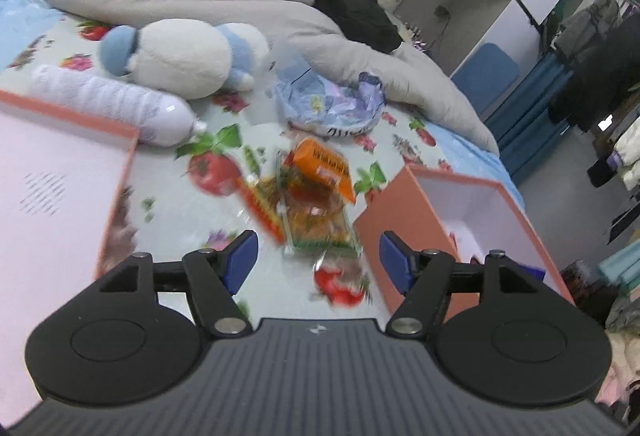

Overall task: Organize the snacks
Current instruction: 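Lower left gripper onto orange snack bag and close it while right approaches green-labeled bag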

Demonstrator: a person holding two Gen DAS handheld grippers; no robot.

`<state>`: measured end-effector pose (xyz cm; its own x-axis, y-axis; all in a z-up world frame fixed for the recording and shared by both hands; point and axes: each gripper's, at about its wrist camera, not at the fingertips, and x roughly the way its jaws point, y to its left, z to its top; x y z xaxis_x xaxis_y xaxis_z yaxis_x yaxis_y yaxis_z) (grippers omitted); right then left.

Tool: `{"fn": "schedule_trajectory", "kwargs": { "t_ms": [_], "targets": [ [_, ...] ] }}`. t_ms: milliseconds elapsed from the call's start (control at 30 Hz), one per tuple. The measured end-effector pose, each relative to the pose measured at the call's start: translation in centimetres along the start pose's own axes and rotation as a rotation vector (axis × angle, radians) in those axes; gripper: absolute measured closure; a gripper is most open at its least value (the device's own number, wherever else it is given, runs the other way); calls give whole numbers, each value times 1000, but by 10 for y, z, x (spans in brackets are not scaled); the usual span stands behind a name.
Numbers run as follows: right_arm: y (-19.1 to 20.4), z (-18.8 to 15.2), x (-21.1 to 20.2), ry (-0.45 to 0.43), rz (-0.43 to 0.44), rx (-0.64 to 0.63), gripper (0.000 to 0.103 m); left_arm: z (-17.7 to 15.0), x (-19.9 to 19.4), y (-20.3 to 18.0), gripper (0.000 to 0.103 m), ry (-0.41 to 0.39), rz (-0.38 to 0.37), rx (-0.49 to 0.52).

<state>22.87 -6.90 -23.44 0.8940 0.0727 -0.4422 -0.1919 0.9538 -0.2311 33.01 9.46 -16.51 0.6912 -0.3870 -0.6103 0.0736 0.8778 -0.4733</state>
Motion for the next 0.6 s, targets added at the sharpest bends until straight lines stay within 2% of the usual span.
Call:
{"fn": "schedule_trajectory", "kwargs": {
  "t_ms": [233, 433, 533, 600],
  "targets": [
    [-10, 3, 53, 43, 7, 77, 38, 51, 79, -2, 31, 37, 13, 84],
    [-24, 6, 98, 84, 13, 161, 37, 81, 142, 11, 31, 139, -38, 15],
    [-24, 8, 113, 96, 23, 165, 36, 92, 169, 20, 32, 195, -71, -52],
    [-23, 9, 122, 105, 28, 168, 31, 98, 180, 19, 32, 203, -74, -44]
  ]
}}
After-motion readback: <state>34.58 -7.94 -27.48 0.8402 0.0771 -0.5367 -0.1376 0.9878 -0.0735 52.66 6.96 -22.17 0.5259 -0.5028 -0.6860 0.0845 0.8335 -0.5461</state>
